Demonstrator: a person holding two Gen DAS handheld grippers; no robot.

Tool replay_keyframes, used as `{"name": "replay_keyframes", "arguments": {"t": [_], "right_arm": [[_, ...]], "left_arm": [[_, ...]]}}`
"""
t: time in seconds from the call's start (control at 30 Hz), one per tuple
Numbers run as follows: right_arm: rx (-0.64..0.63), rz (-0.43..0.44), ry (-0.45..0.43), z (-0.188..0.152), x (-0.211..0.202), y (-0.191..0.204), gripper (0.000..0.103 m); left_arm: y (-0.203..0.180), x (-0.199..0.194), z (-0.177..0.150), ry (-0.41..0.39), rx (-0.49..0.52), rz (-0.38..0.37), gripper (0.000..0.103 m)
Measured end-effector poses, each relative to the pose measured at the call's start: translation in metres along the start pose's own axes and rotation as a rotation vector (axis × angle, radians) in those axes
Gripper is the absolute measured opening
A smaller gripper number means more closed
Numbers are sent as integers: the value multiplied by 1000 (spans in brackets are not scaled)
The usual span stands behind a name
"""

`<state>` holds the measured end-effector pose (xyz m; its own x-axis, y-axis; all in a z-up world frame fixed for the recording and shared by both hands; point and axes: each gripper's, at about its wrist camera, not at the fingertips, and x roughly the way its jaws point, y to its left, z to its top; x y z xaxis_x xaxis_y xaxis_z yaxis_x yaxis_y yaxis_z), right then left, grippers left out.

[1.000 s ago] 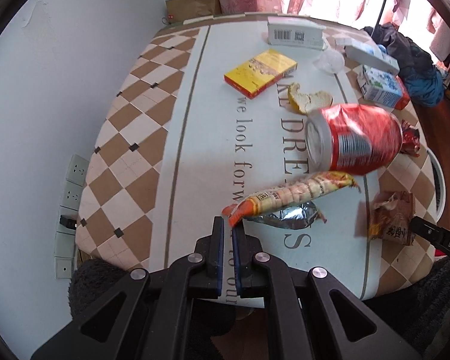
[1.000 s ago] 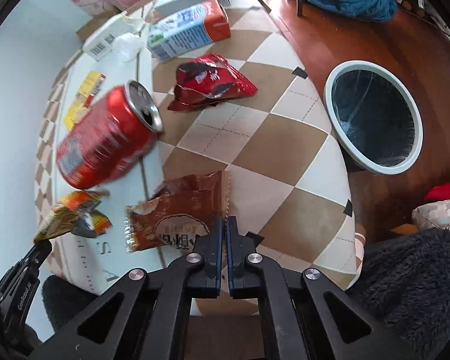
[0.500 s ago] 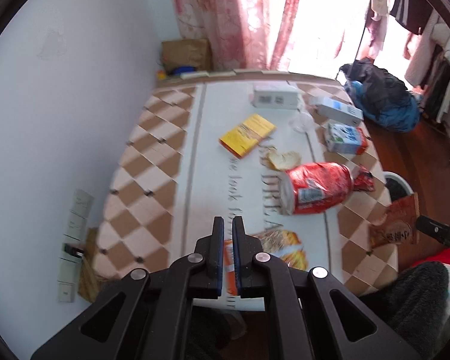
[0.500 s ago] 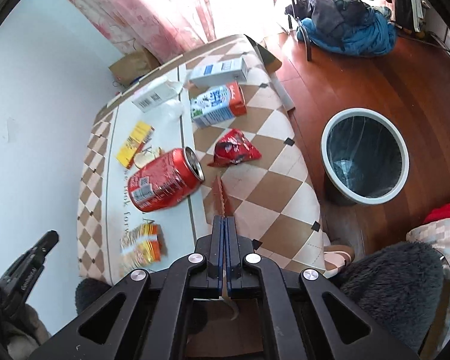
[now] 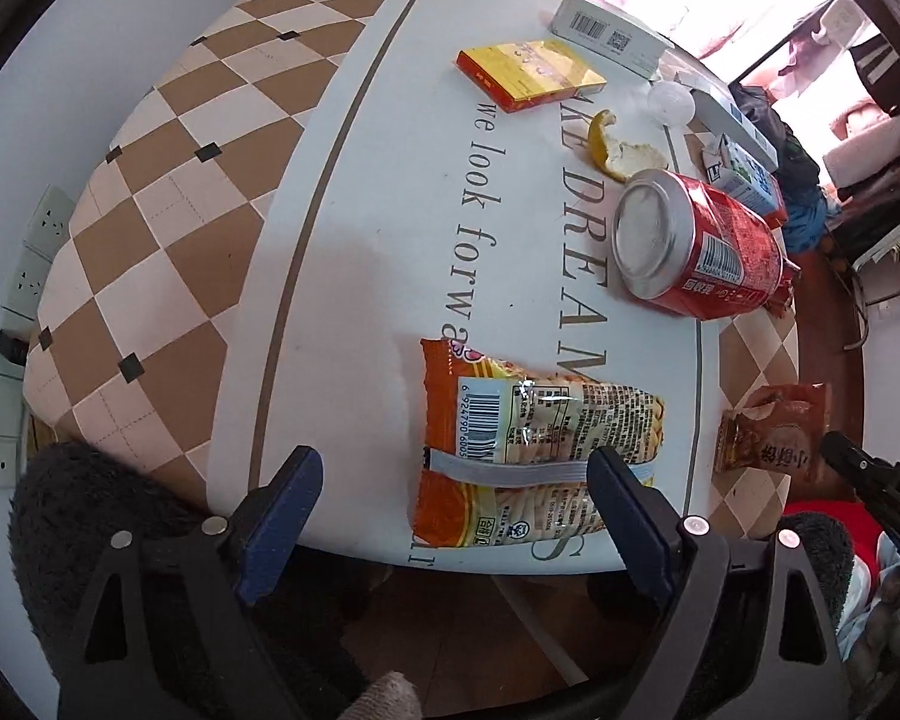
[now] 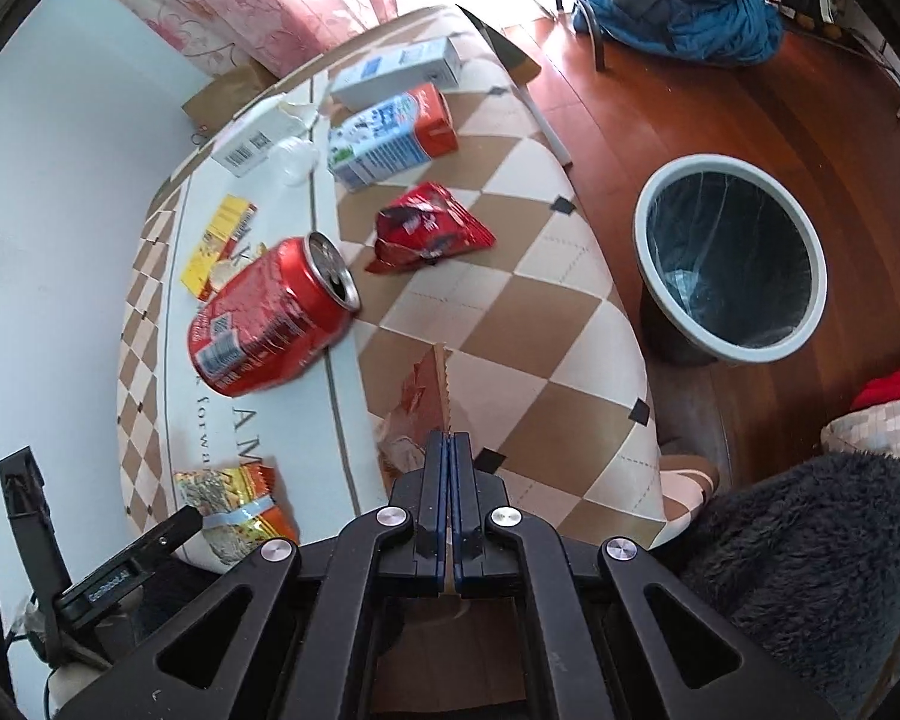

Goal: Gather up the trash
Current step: 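Lift the chip bag with the left tool while the right tool lifts the brown packet, then carry both snack packets over the white bin and open both tools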

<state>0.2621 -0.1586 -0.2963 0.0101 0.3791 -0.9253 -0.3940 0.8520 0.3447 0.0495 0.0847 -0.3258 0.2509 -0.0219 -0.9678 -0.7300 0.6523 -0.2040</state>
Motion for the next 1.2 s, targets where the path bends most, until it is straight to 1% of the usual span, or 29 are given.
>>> {"name": "replay_keyframes", "arguments": {"t": [0.1,0.2,0.23,0.3,0.33,0.4,0.43,0.57,0.67,0.77,0.87,0.97,1.07,1.13,1.2], "right_arm": [[13,-5,14,-1,6,-4,0],[22,-12,24,-3,11,-6,0],[21,-14,26,-3,12,-6,0],[17,-20,25,-4,13,-5,1],[17,-21,24,-4,13,-5,1],[12,-23,19,-4,11,-4,1],[10,-24,16,-4,10,-4,1],[0,-11,2,-4,1,0,1],[-21,0,-22,-3,-12,6,1],[-54,11,-59,-2,-30,14,1],[-88,25,-100,1,-53,22,1],[-105,48,-144,7,-81,22,1],[-101,61,-197,17,-112,10,1],[-88,56,-233,24,-131,-5,1],[-66,45,-264,36,-148,-27,1]], "left_arm": [[-7,10,-1,10,5,36,90],[-13,22,1,23,22,79,87],[-17,25,1,16,34,105,72],[-25,24,-2,-6,67,171,50],[-29,22,-3,-24,90,193,22],[-36,19,-4,-22,115,212,15],[-38,17,-4,-28,123,214,8],[-42,-3,-6,-77,140,229,6],[-43,-32,-10,-137,165,235,6],[-58,-63,-10,-211,206,251,6],[-77,-94,-4,-281,238,244,6],[-107,-122,1,-349,285,225,6],[-144,-140,8,-390,335,173,6],[-175,-143,15,-404,375,135,6],[-210,-136,24,-398,415,94,6]]}}
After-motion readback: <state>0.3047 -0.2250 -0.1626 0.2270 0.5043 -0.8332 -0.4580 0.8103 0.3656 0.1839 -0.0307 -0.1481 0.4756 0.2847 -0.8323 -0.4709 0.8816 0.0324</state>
